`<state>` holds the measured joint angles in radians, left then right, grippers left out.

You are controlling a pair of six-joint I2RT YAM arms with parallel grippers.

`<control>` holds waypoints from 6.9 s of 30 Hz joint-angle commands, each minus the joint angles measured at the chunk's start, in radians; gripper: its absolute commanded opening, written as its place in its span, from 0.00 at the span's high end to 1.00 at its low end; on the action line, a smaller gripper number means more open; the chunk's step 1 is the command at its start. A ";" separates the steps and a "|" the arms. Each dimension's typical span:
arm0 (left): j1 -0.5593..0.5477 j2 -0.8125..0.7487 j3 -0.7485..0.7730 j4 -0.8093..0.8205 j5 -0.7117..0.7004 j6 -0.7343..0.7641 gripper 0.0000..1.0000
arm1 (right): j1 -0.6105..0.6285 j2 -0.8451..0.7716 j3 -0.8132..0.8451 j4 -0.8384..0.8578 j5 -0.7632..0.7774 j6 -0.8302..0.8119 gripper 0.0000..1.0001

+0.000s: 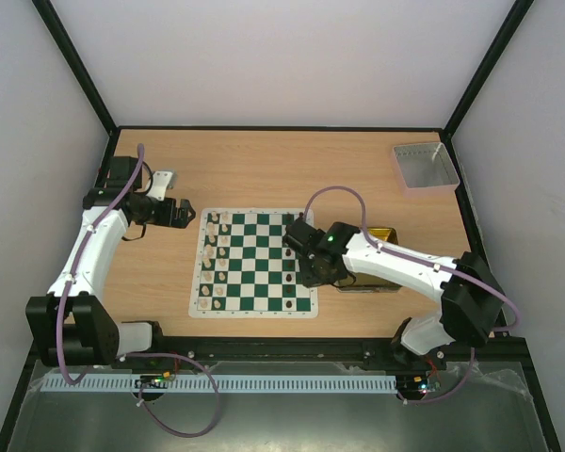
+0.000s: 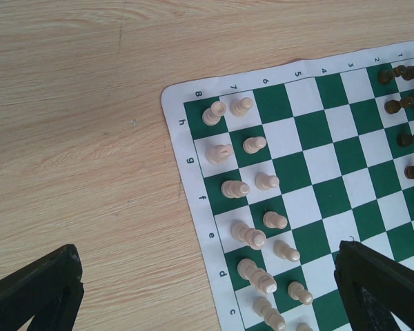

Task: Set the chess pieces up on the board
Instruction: Place the chess piece on the chessboard, then pick up the chess piece from the storage box, then place the chess piece on the chessboard.

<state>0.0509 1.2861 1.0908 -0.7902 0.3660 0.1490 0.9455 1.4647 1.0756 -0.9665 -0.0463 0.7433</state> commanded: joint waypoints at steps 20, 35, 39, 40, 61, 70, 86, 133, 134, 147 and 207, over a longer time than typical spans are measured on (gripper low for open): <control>0.007 -0.008 -0.015 0.006 -0.001 -0.004 0.01 | 0.068 0.115 -0.086 0.193 -0.031 0.030 0.92; 0.007 -0.005 -0.011 0.003 0.001 -0.003 0.01 | 0.069 0.170 -0.055 0.213 -0.032 0.015 0.91; 0.007 -0.002 -0.012 0.003 0.004 -0.003 0.01 | 0.068 0.180 -0.055 0.222 -0.045 0.012 0.91; 0.007 -0.001 -0.012 0.003 0.004 -0.003 0.01 | 0.069 0.182 -0.054 0.221 -0.047 0.012 0.91; 0.007 -0.004 -0.015 0.005 0.006 -0.002 0.01 | 0.067 0.139 -0.004 0.125 -0.030 -0.006 0.65; 0.007 -0.006 -0.017 0.002 0.007 0.000 0.01 | -0.067 0.010 0.075 -0.057 0.073 -0.059 0.65; 0.006 0.002 -0.014 0.001 0.016 0.001 0.01 | -0.484 0.063 -0.046 0.171 -0.074 -0.086 0.60; 0.004 0.024 -0.005 0.005 0.013 -0.003 0.01 | -0.511 0.067 -0.050 0.110 0.101 -0.146 0.94; 0.004 0.025 -0.003 0.005 0.012 -0.003 0.01 | -0.507 0.067 -0.046 0.106 0.108 -0.148 0.94; 0.004 0.040 0.000 0.006 0.009 -0.003 0.01 | -0.160 -0.048 -0.003 -0.019 0.019 -0.047 0.95; 0.004 0.000 -0.015 0.004 0.001 -0.003 0.01 | 0.157 0.102 -0.190 0.250 -0.121 0.035 0.86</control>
<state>0.0509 1.3125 1.0813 -0.7761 0.3664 0.1490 1.0935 1.5536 0.8906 -0.7193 -0.1772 0.7708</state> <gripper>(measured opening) 0.991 0.115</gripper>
